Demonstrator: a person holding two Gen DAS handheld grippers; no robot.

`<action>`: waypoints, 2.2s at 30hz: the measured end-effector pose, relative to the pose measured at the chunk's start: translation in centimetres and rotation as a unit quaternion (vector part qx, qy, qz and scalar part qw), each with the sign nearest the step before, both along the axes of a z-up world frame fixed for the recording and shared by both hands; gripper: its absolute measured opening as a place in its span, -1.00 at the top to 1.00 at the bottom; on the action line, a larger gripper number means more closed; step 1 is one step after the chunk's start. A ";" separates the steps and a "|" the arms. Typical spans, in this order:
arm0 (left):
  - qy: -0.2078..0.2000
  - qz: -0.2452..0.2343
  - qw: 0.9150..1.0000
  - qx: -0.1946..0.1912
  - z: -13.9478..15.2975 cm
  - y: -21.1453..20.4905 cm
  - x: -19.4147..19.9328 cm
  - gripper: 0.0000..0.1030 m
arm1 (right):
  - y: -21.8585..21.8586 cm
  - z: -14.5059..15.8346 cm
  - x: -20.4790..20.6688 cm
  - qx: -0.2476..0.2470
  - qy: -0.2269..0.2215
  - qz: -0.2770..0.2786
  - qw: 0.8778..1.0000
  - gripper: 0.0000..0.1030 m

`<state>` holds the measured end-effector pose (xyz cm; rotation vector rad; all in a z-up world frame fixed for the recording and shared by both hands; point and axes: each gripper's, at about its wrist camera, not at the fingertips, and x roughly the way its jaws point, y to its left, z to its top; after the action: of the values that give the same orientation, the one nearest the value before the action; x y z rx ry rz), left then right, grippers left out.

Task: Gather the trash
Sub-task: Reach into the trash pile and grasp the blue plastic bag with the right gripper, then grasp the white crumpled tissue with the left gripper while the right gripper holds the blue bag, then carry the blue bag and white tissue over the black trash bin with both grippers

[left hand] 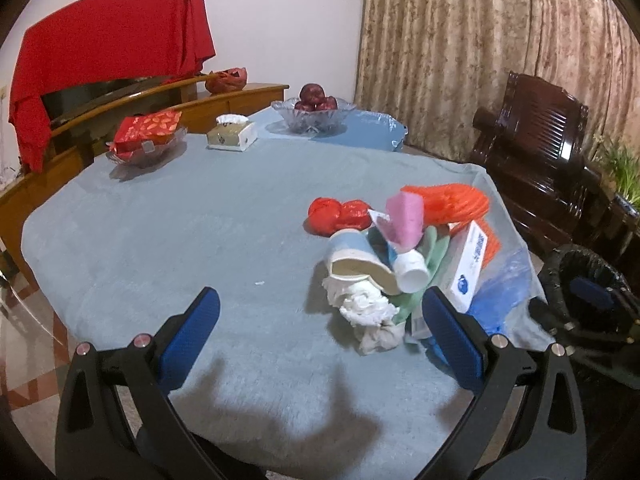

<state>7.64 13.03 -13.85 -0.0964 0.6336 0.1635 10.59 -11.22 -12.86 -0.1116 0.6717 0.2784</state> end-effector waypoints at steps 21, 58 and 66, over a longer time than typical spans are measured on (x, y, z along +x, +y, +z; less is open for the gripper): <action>0.052 -0.044 0.996 -0.049 -4.1 -0.7 4.6 -0.21 | 1.5 -3.8 2.8 0.040 0.073 0.088 0.993 0.63; 0.029 -0.130 0.988 -0.077 -0.1 -5.2 0.3 0.88 | -3.8 -0.8 -0.3 0.031 0.053 0.047 0.997 0.04; 0.035 -0.127 0.988 -0.076 -1.1 -4.6 0.8 0.88 | -2.8 -4.3 0.8 0.007 0.088 0.043 0.995 -0.12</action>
<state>8.45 8.40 -14.94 -0.1570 0.7230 -0.1279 11.39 -14.02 -17.12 -0.1044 0.8410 0.3793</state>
